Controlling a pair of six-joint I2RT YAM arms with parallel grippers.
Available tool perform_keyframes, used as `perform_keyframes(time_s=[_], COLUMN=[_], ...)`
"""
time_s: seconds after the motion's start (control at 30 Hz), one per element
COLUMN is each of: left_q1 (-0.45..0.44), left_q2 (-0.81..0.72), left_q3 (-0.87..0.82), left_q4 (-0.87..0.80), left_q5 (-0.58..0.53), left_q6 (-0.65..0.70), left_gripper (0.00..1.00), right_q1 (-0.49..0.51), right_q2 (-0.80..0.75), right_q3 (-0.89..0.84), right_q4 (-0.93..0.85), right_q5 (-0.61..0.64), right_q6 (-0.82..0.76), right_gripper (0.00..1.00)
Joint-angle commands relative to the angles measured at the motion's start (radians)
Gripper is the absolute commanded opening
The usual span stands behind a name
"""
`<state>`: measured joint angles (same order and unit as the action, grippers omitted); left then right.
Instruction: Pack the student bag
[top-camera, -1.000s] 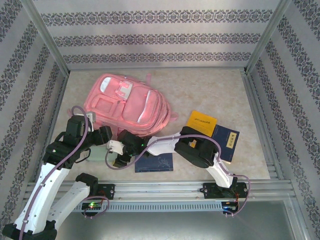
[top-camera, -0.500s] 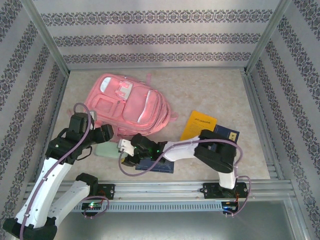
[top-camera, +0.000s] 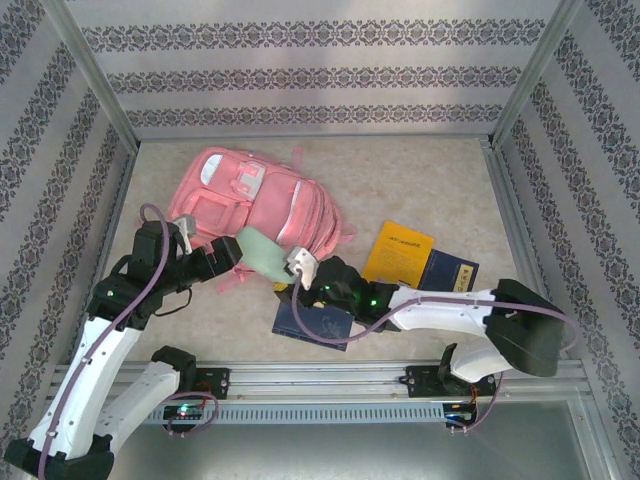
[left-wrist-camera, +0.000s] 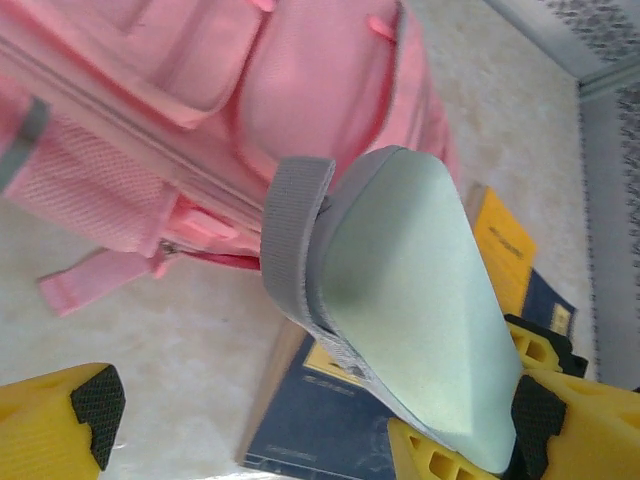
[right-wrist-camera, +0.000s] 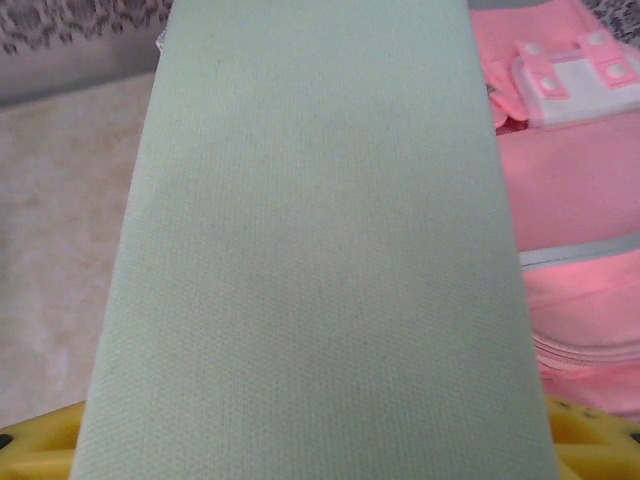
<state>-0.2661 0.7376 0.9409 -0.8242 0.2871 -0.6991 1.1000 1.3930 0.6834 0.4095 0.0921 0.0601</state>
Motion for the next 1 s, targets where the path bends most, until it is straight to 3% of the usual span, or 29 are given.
perform_keyframes(time_s=[0.0,0.1,0.4,0.7,0.83,0.97], left_q1=[0.013,0.013,0.008,-0.051,-0.052,-0.053], left_q2=[0.002,0.014,0.048,0.092,0.09,0.093], left_q3=[-0.055,-0.092,-0.174,-0.181,-0.177,-0.162], left_q4=[0.211,0.349,0.599,0.668,0.675,0.664], left_q5=[0.169,0.264,0.389,0.391,0.393,0.372], left_q6=[-0.062,-0.104,-0.21,-0.234,-0.255,-0.256], left_gripper=[1.0,0.98,0.9,0.6,0.41,0.38], right_q1=[-0.008,-0.008,-0.014,-0.012,-0.013,-0.014], right_q2=[-0.072,-0.109,-0.187,-0.21,-0.229,-0.265], right_q3=[-0.028,-0.044,-0.097,-0.091,-0.087,-0.09], right_q4=[0.054,0.063,0.129,0.095,0.031,-0.036], right_q5=[-0.031,-0.048,-0.149,-0.159,-0.105,-0.059], right_q6=[0.09,0.13,0.233,0.244,0.227,0.214], right_gripper=[0.54,0.55,0.55,0.56,0.67,0.81])
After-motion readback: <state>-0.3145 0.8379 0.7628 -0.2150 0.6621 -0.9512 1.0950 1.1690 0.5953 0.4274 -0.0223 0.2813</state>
